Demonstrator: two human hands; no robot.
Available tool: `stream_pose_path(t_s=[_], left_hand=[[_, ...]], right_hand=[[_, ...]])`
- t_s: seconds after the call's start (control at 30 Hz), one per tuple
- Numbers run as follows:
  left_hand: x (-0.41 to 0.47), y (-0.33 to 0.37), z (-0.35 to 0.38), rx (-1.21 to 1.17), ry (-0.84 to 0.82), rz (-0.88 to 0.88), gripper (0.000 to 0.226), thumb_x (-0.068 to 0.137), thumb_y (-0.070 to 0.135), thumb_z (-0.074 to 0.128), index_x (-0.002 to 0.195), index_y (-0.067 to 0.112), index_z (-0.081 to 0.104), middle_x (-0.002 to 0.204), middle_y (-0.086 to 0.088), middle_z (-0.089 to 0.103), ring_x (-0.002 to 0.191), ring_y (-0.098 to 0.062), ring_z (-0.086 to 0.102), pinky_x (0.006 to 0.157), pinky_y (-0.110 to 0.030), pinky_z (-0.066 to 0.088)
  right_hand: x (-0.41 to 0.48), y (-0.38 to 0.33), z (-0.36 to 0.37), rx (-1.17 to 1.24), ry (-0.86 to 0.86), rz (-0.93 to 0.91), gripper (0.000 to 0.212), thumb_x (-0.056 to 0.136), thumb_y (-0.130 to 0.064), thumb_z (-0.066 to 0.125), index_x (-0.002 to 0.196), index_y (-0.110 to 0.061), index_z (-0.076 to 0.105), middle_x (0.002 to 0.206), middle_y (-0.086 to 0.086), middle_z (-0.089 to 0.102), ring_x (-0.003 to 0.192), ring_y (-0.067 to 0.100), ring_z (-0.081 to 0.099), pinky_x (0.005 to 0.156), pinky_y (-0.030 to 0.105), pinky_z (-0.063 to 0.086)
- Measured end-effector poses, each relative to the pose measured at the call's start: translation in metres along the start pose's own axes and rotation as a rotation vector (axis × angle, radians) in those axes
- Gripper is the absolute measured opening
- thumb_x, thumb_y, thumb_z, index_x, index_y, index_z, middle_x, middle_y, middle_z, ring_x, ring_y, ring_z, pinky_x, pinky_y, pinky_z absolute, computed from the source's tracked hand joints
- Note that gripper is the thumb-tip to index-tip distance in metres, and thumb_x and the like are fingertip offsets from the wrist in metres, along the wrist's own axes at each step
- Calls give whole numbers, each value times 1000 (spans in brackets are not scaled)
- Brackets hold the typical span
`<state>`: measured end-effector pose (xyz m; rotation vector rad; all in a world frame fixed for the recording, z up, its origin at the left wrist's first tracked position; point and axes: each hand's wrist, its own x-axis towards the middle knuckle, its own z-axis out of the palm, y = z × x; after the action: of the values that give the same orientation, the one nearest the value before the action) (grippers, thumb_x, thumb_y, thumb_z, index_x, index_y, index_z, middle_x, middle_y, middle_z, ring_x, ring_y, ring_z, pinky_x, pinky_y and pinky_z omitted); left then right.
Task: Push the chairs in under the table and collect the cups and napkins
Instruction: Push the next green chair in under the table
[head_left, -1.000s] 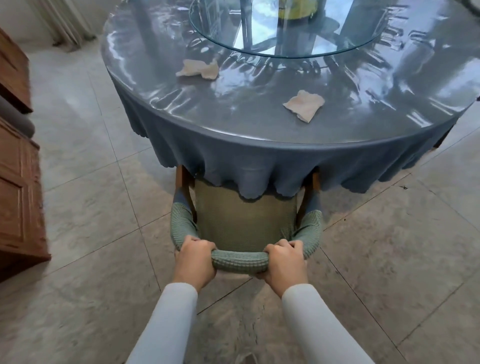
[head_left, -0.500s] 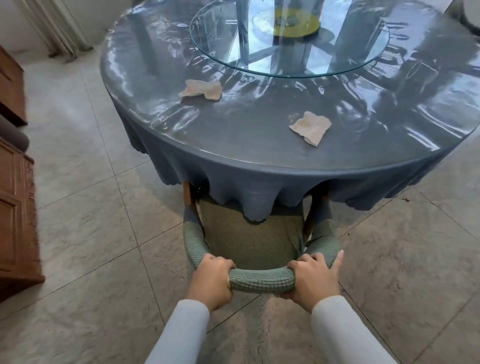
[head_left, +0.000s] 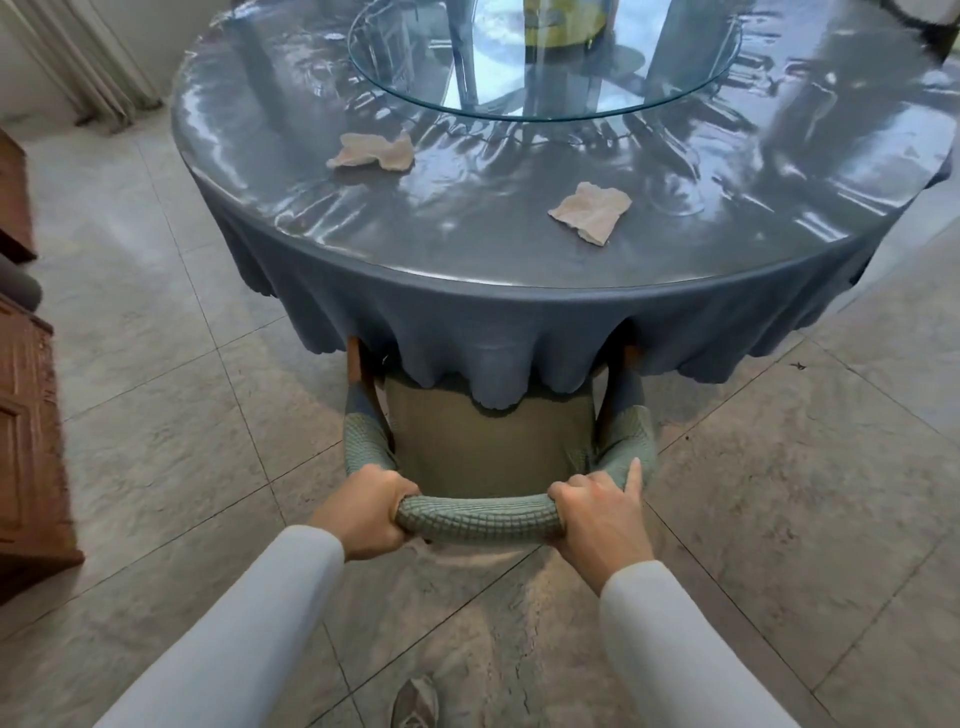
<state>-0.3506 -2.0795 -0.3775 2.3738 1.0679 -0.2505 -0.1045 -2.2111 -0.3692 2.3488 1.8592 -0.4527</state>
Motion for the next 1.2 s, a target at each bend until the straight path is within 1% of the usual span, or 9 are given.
stream_pose_path(t_s=[0.3, 0.57, 0.67, 0.73, 0.8, 0.87, 0.97, 1.07, 1.2], left_hand=[[-13, -20, -26, 15, 43, 16, 11, 76, 25, 82, 71, 26, 72, 59, 23, 52, 62, 3, 48, 59, -13, 33], [23, -68, -70, 109, 9, -26, 9, 80, 14, 71, 74, 20, 70, 71, 10, 59, 80, -15, 49, 69, -28, 32], [35, -84, -74, 71, 15, -72, 21, 80, 13, 70, 73, 32, 64, 73, 14, 57, 84, -15, 51, 71, -28, 34], [43, -81, -75, 60, 4, -100, 26, 80, 10, 68, 86, 35, 69, 85, 13, 66, 94, -17, 56, 76, -29, 39], [49, -71, -68, 65, 54, -145, 42, 79, 7, 68, 112, 33, 71, 119, 9, 68, 118, -21, 55, 96, -35, 44], [51, -59, -59, 118, 129, -218, 66, 80, 11, 70, 139, 35, 57, 150, 10, 49, 141, -23, 38, 115, -57, 32], [67, -59, -55, 173, 168, -237, 79, 78, 19, 71, 147, 45, 43, 159, 13, 35, 151, -23, 20, 115, -74, 17], [95, -74, -65, 186, 171, -201, 86, 82, 28, 74, 152, 49, 30, 166, 8, 20, 156, -28, 1, 115, -76, 7], [131, -93, -86, 191, 184, -158, 114, 74, 50, 83, 157, 51, 5, 168, 0, -19, 152, -31, -27, 114, -77, 2]], right_hand=[[-7, -29, 6, 93, 56, -11, 16, 90, -36, 66, 104, -30, 62, 105, -13, 64, 107, 16, 55, 117, 69, -2], [45, -79, -3, 142, 80, 52, 15, 91, -37, 63, 105, -30, 61, 102, -12, 63, 107, 18, 55, 116, 69, 3], [67, -87, -7, 126, 75, 70, 12, 93, -35, 62, 105, -31, 60, 103, -11, 62, 106, 18, 54, 115, 70, 4], [76, -89, -11, 101, 48, 91, 17, 93, -36, 63, 108, -30, 59, 107, -10, 62, 108, 19, 55, 116, 69, 6], [86, -91, -16, 98, 55, 107, 27, 92, -40, 65, 116, -31, 58, 111, -8, 61, 112, 21, 55, 116, 69, 7], [96, -93, -21, 83, 31, 128, 49, 90, -43, 66, 135, -33, 50, 119, -6, 60, 117, 23, 53, 116, 68, 7], [114, -92, -19, 51, 60, 139, 81, 88, -44, 69, 156, -33, 25, 134, -3, 56, 124, 25, 50, 116, 67, 11], [137, -88, -18, 38, 136, 157, 101, 86, -42, 73, 159, -34, 4, 154, 5, 38, 140, 29, 36, 117, 66, 15], [170, -94, -26, 62, 230, 191, 125, 81, -31, 81, 156, -33, -18, 165, 18, 9, 151, 38, 11, 116, 67, 18]])
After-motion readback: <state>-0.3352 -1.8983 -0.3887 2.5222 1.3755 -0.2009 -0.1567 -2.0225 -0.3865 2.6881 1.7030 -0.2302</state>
